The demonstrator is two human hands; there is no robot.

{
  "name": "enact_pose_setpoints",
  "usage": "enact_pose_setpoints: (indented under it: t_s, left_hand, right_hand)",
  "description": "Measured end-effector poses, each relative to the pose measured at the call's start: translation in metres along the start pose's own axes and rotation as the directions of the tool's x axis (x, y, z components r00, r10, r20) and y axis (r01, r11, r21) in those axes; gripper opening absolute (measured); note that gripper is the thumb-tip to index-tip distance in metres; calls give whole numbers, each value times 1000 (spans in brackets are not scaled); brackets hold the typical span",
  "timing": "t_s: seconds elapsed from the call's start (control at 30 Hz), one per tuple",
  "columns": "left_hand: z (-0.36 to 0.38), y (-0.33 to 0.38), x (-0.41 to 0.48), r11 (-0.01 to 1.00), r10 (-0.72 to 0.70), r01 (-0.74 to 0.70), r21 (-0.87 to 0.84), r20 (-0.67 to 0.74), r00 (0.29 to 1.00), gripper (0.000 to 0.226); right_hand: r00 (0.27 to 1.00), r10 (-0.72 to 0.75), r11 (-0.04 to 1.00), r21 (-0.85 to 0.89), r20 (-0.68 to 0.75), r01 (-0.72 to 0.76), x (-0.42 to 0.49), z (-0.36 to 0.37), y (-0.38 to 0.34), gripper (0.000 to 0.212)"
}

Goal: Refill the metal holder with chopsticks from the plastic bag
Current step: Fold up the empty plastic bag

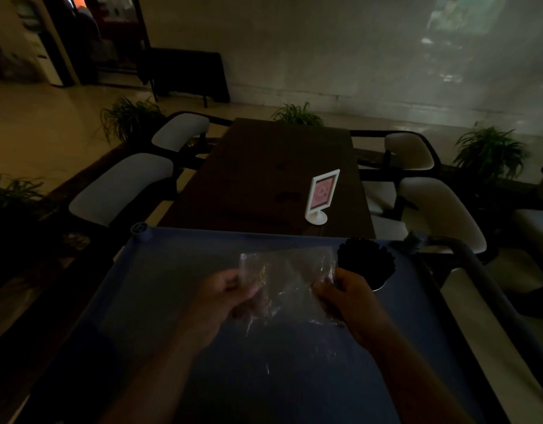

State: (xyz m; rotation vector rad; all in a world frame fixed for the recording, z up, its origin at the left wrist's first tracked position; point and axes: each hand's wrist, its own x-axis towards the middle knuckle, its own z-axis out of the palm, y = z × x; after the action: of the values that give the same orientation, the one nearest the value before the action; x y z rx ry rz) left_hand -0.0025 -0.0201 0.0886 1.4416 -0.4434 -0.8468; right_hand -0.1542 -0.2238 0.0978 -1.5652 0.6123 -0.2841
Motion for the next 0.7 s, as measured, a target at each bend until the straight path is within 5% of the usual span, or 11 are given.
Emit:
enact_pose_setpoints:
  t_s: [0.07,0.3,0.57,0.7]
  left_hand:
    - [-1,-3,-3,996,17,-18,82,8,1000,10]
    - [-2,-6,-3,992,64,-59,115,-41,997,8]
    - [5,-11,-3,980,45,-44,-194,-4,999,22]
    - [9,-10,-3,954,64,-67,-292,-19,998,19]
  right_hand:
    - [1000,-10,1000,-18,13,10,-1,-1,1,13]
    - [998,-45,999,6,33,45,-4,-9,6,9]
    - [991,-18,896,442,129,-42,-14,-13,4,30]
    - [987,2,849,522,158,-85,-15,-14,-3,28]
